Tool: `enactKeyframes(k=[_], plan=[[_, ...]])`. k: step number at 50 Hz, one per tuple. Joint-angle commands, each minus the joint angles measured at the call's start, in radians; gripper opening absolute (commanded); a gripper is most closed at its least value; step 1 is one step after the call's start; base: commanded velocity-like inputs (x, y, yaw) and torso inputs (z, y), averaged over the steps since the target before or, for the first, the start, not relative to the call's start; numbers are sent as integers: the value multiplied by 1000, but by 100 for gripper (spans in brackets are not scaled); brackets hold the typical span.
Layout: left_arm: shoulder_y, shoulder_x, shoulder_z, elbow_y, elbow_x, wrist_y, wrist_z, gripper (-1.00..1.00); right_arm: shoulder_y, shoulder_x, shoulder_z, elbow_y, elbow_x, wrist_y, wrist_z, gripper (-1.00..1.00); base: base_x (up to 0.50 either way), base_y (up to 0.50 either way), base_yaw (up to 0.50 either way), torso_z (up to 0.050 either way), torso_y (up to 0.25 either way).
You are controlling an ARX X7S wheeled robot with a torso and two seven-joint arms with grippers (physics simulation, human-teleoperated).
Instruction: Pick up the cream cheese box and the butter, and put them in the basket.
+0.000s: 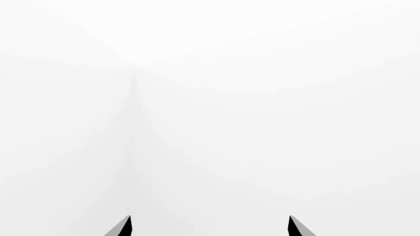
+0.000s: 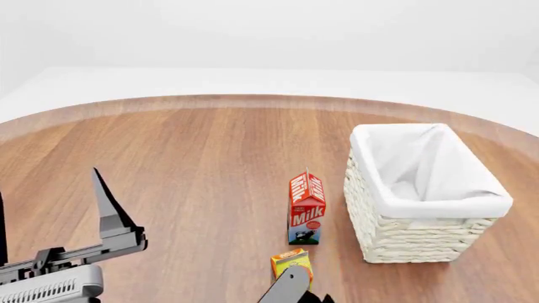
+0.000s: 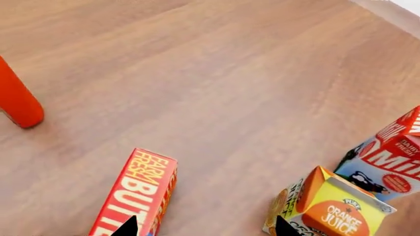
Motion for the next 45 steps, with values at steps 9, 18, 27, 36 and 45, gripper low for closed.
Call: enactKeyframes(k=[9, 18, 27, 36, 45], plan=[[0, -4, -1, 3, -5, 0, -4, 100, -68, -96, -74, 38, -66, -19, 4, 100, 0, 0, 0, 0, 0], [1, -7, -7, 4, -13, 4, -6, 100, -80, -130, -88, 52, -81, -38, 9, 100, 0, 0, 0, 0, 0], [3, -9, -9, -1, -20, 10, -7, 100, -102, -175, -101, 71, -118, -60, -2, 100, 0, 0, 0, 0, 0], [5, -12, -13, -1, -25, 11, -10, 100, -129, -171, -82, 109, -180, -90, -38, 100, 0, 0, 0, 0, 0], [7, -15, -15, 1, -27, 12, -12, 100, -158, -181, -49, 134, -223, -143, -82, 100, 0, 0, 0, 0, 0]])
